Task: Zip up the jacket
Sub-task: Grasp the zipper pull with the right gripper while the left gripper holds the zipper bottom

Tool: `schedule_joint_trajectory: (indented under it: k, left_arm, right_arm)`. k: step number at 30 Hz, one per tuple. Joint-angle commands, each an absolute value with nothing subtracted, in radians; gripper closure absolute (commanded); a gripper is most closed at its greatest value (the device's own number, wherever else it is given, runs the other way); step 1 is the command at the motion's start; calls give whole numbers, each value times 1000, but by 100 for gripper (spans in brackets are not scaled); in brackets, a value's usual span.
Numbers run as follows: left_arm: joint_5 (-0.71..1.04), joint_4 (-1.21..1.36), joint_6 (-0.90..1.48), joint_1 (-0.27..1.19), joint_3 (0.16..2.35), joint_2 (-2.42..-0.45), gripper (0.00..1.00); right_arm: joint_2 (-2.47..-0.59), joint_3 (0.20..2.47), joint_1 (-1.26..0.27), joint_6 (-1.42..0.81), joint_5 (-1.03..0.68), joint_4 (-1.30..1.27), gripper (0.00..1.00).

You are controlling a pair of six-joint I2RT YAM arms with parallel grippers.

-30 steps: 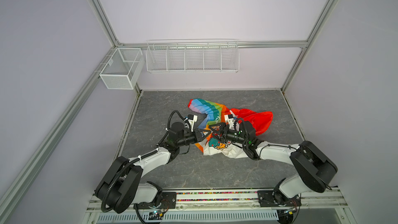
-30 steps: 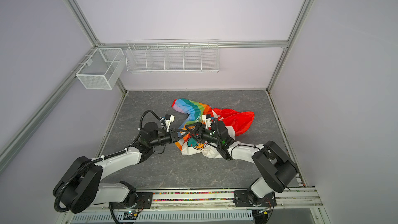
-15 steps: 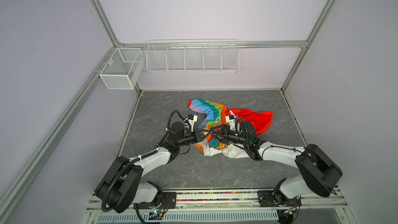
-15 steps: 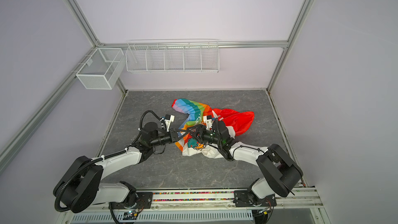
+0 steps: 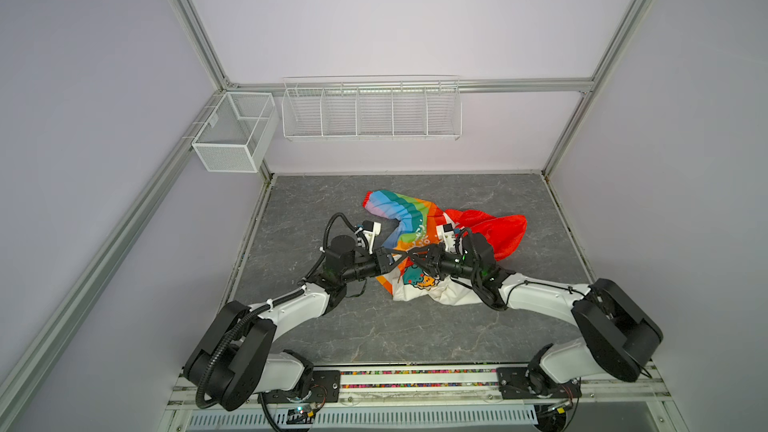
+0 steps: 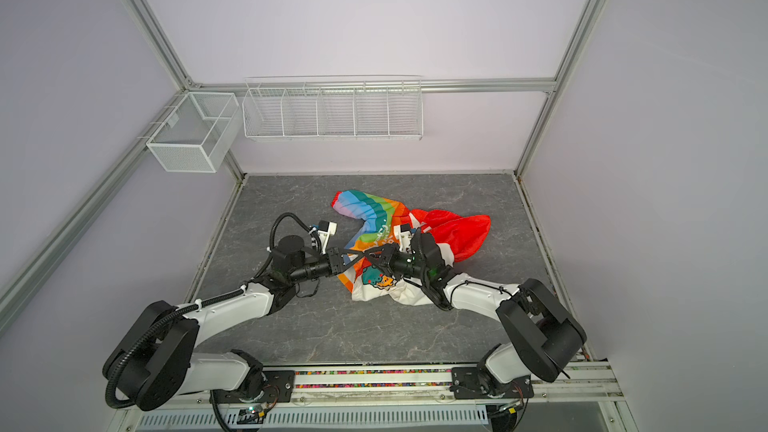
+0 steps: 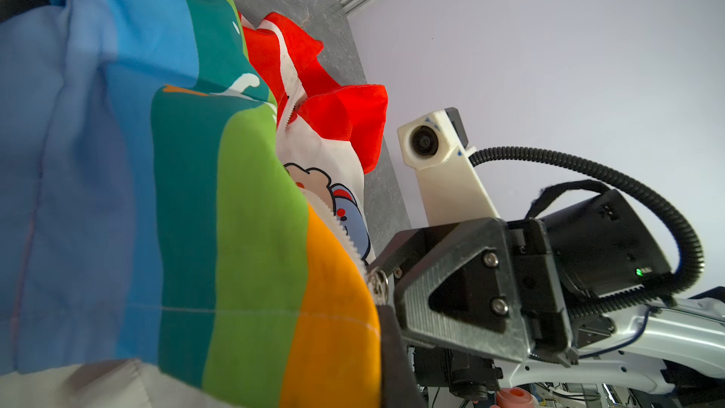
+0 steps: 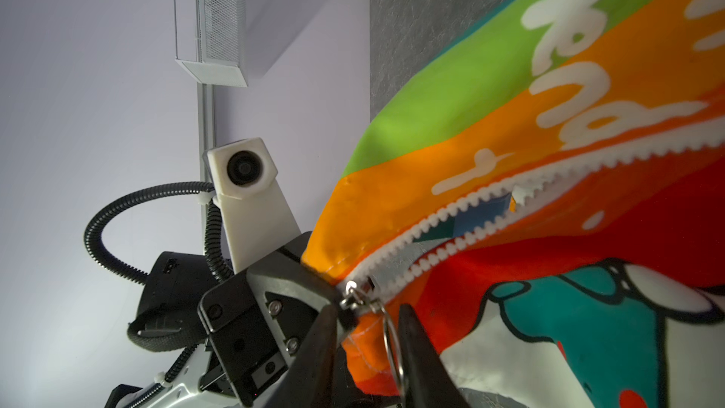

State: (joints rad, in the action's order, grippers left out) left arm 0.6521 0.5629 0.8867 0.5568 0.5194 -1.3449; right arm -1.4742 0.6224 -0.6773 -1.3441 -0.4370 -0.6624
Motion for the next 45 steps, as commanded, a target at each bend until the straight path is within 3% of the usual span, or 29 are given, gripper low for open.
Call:
schedule_joint_trajectory:
  k: [1, 13, 16, 20, 25, 32, 45]
  left_arm:
    - [653, 572, 888, 560, 532, -1343, 100]
    - [650, 563, 891, 560, 533, -1332, 100]
    - [645, 542, 887, 561, 535, -1323, 100]
    - [629, 495, 869, 561, 538, -1305, 90]
    - [618, 479, 863, 560, 532, -1296, 87]
    - [621, 484, 864, 559, 528, -1299, 100]
    - [603, 396, 823, 543, 509, -1224, 100]
  right_arm:
    - [-1452, 604, -670, -1347, -432, -664, 75]
    - [-1449, 599, -660, -1345, -439, -654, 93]
    - [-1450, 610, -660, -1334, -440, -636, 93]
    - [-1444, 634, -660, -1311, -440, -589, 93]
    - [-1437, 652, -660, -1295, -439, -556, 93]
    - [-1433, 663, -662, -1286, -434, -532, 93]
    - [-1410, 760, -646, -1141, -380, -256, 93]
